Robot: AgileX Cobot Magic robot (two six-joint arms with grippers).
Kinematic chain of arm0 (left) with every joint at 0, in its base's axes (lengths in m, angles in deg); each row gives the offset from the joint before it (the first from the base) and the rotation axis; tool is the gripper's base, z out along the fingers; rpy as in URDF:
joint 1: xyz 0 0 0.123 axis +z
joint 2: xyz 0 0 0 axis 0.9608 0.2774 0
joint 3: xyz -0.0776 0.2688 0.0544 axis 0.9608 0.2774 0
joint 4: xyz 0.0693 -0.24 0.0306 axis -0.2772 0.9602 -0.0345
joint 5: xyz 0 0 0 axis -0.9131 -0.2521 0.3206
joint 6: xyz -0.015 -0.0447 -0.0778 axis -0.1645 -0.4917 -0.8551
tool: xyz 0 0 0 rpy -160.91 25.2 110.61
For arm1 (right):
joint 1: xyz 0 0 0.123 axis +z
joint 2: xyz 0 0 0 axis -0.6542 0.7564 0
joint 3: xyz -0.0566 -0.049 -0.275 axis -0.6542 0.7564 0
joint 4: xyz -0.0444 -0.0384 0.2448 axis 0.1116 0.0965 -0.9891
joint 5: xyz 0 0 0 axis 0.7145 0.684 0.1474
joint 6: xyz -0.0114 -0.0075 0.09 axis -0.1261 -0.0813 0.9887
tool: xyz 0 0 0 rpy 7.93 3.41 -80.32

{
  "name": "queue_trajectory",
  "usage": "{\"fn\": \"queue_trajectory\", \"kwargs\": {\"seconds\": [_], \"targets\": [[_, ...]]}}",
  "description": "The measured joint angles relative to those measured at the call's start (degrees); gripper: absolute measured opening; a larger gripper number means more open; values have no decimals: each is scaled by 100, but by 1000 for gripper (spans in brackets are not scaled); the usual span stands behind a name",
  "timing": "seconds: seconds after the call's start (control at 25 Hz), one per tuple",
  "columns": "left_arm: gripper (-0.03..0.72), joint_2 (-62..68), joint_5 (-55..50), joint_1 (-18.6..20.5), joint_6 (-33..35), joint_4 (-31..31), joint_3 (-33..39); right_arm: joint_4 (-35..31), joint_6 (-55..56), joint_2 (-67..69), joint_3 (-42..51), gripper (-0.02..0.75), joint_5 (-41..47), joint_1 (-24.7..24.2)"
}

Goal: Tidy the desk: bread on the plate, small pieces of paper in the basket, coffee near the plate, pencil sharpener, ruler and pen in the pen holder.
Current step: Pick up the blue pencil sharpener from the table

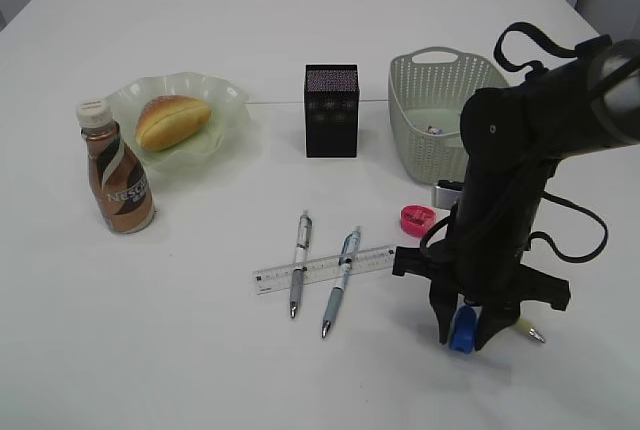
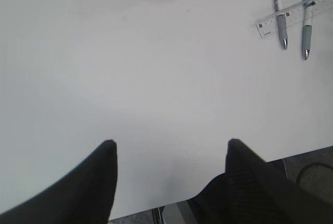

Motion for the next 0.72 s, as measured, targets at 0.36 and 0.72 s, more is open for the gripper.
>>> {"fn": "queue_trajectory", "kwargs": {"seconds": [0.36, 0.72], "targets": [[470, 0, 0, 0, 0, 0, 0, 0, -111, 0, -8, 197, -94, 0], [470, 0, 0, 0, 0, 0, 0, 0, -1097, 0, -8, 189, 209, 0]]}}
